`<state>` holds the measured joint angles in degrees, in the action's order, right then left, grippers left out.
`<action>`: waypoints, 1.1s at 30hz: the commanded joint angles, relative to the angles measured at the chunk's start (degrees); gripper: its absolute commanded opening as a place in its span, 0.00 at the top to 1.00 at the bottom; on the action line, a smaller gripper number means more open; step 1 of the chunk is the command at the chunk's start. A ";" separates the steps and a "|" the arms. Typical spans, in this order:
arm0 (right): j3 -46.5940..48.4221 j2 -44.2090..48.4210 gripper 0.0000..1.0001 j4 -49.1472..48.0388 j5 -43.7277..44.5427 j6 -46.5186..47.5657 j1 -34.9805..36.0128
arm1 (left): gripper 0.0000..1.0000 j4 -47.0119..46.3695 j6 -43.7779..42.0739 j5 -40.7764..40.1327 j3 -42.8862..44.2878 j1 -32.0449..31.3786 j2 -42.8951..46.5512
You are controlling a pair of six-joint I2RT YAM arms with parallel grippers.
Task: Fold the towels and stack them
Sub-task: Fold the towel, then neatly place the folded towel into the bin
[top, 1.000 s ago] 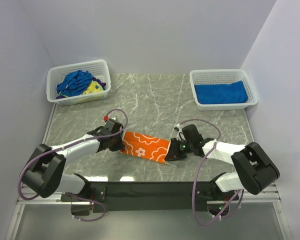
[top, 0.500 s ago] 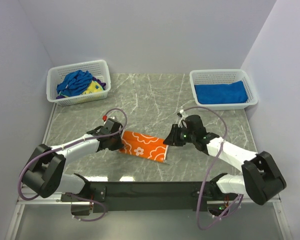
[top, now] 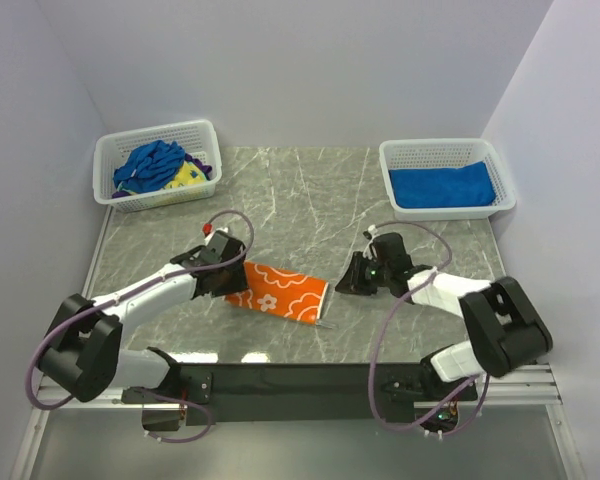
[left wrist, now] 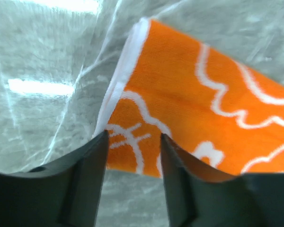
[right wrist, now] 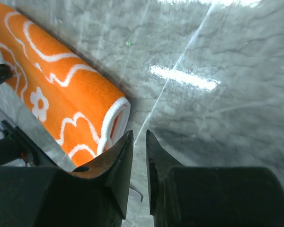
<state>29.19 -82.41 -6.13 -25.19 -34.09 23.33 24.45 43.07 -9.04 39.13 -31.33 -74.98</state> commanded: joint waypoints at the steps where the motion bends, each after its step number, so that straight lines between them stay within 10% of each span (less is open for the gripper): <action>1: 1.83 10.04 0.75 5.32 5.49 3.40 -0.13 | 0.42 5.33 -2.46 -5.98 7.95 -3.11 3.08; 12: 0.52 25.71 0.16 20.10 20.97 3.24 -2.94 | 0.12 9.39 -5.01 -13.45 24.58 -25.94 -7.26; 33: -5.46 34.69 0.17 20.63 23.43 -0.10 -5.05 | 0.41 16.60 -6.25 -20.23 44.98 -39.68 -39.97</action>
<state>23.99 -48.49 15.75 -1.96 -33.58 18.70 39.77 37.04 -27.38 81.73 -71.00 -113.30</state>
